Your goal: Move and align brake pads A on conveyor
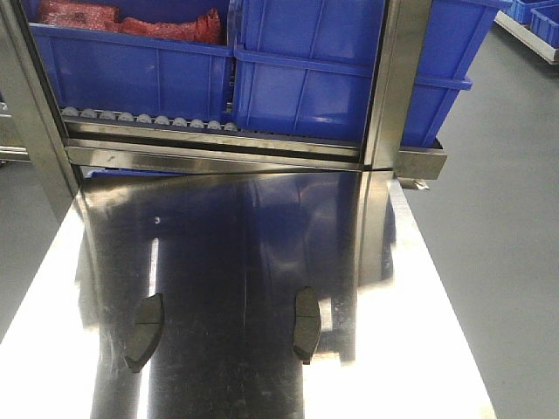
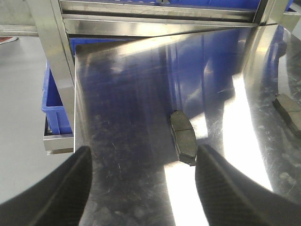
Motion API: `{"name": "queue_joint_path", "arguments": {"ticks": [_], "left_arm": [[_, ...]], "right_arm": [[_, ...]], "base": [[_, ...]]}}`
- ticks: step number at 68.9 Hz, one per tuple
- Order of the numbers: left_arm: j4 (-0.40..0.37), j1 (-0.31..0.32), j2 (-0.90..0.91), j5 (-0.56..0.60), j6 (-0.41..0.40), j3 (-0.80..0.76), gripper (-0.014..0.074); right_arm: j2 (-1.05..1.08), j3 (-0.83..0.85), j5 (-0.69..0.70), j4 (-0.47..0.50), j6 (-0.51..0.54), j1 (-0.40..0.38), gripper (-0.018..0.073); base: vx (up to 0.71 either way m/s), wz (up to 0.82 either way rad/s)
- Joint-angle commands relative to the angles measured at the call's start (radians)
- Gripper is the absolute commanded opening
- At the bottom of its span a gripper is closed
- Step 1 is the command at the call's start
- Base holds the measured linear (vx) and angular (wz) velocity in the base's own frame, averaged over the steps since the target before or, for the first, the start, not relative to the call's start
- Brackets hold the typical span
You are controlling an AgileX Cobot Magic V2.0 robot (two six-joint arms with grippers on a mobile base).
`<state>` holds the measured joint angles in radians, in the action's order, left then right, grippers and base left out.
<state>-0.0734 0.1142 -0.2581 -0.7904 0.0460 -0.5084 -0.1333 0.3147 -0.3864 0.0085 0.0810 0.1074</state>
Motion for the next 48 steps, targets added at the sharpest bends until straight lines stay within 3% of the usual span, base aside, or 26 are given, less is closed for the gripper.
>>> {"name": "queue_joint_path", "arguments": {"ticks": [1, 15, 33, 48], "left_arm": [[-0.011, 0.004, -0.014, 0.068, -0.006, -0.024, 0.0443], [-0.015, 0.004, -0.045, 0.051, -0.009, -0.04, 0.0443], [-0.095, 0.004, -0.311, -0.023, -0.01, -0.146, 0.0443], [-0.164, 0.004, -0.523, 0.02, 0.009, -0.222, 0.0443]], "right_arm": [[-0.011, 0.025, 0.081, -0.009, 0.001, -0.006, 0.0429], [-0.011, 0.025, 0.081, -0.009, 0.001, -0.006, 0.0429], [-0.011, 0.025, 0.081, -0.009, 0.001, -0.006, 0.0429], [-0.011, 0.025, 0.081, -0.009, 0.001, -0.006, 0.0429]], "base": [[0.0, 0.0], [0.0, 0.0], [0.0, 0.0], [0.0, 0.0]]}}
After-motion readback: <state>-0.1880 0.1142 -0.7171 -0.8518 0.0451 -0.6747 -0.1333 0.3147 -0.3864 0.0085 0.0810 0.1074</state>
